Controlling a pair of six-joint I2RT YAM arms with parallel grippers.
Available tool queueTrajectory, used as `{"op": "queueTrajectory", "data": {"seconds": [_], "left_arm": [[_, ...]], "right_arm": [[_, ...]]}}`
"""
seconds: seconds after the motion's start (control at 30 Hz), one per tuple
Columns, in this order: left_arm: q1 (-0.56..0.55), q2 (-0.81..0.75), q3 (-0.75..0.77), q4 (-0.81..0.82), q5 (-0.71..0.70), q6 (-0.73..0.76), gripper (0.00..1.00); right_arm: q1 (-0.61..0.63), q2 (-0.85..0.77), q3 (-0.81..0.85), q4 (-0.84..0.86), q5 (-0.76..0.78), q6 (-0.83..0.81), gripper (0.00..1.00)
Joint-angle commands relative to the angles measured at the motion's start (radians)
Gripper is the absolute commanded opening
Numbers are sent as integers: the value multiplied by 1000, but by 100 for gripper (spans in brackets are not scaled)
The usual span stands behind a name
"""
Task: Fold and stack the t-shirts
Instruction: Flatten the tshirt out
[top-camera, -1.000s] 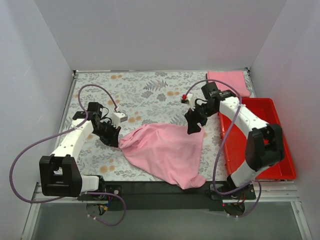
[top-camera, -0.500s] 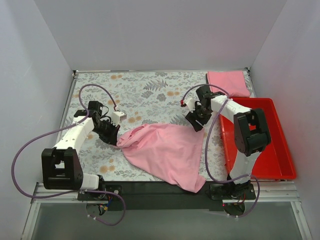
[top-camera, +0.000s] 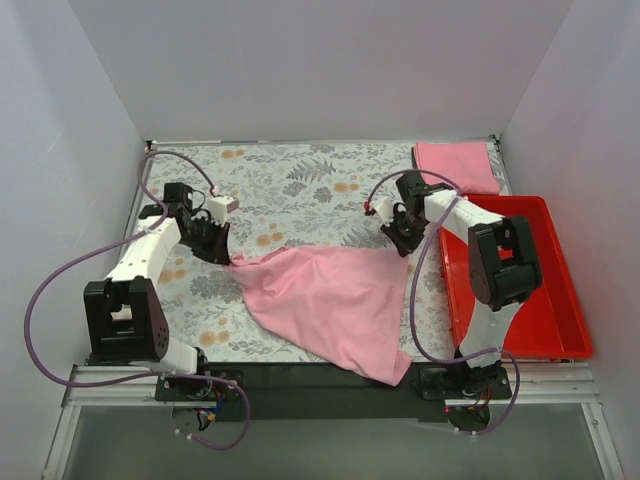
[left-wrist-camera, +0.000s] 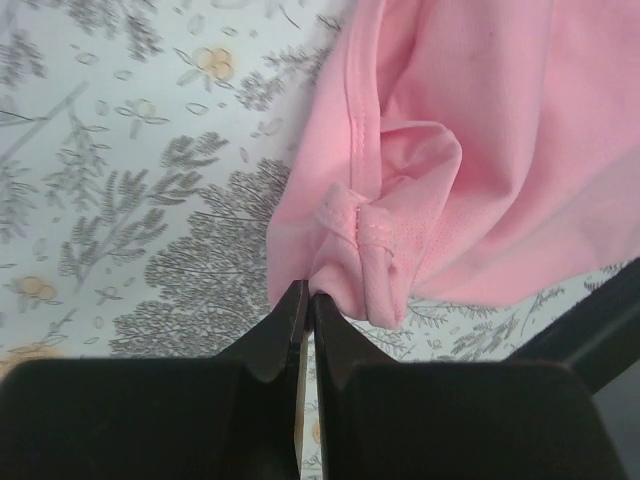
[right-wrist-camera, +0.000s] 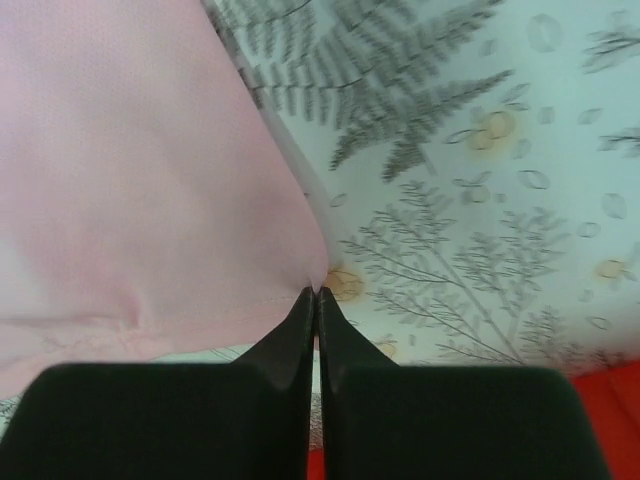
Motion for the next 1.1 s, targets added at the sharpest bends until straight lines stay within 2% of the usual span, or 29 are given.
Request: {"op": "queueTrajectory", "data": {"seconds": [0.0, 0.1, 0.13, 0.17, 0.27, 0.3, 0.33, 0.43, 0.5, 0.6, 0.63, 0.73, 0.83, 0.93, 0.97, 1.0, 1.07], "left_arm": [[48, -4, 98, 83, 37, -71, 0], [62, -31, 155, 106, 75, -72, 0], [62, -42, 191, 65, 103, -38, 0], [62, -68, 205, 26, 176, 9, 0], [57, -148, 178, -147, 259, 265, 0], [53, -167, 148, -214, 256, 430, 0], [42, -215, 70, -318, 238, 503, 0], [22, -350, -142, -364, 116, 635, 0], [23, -417, -221, -348, 31, 660, 0], [23, -520, -342, -279, -38, 617, 13], [23, -527, -351, -240, -37, 555, 24], [23, -447, -305, -235, 44, 464, 30], [23, -341, -184, -219, 172, 393, 34], [8, -245, -81, -192, 261, 294, 49], [-4, -228, -68, -161, 255, 186, 52], [-18, -209, -58, -87, 243, 148, 61], [-114, -208, -70, 7, 166, 35, 64]], "right_arm": [[-49, -11, 137, 17, -46, 4, 1], [-81, -44, 238, 13, -109, 10, 1], [-85, -76, 261, 13, -123, 7, 1], [-92, -94, 264, -6, -132, -22, 1], [-93, -185, 197, -76, -157, -123, 1], [-95, -233, 164, -92, -152, -157, 1], [-95, -260, 84, -116, -148, -188, 1], [-93, -370, -46, -154, -134, -312, 1], [-93, -469, -180, -187, -149, -433, 1], [-93, -617, -354, -244, -152, -571, 1], [-87, -646, -386, -253, -149, -587, 1], [-64, -709, -446, -271, -151, -595, 1], [-47, -711, -452, -282, -175, -559, 1], [-35, -696, -437, -280, -189, -532, 1], [-33, -688, -430, -282, -200, -526, 1], [-32, -685, -427, -282, -204, -518, 1], [-26, -676, -426, -280, -207, -503, 1]]}}
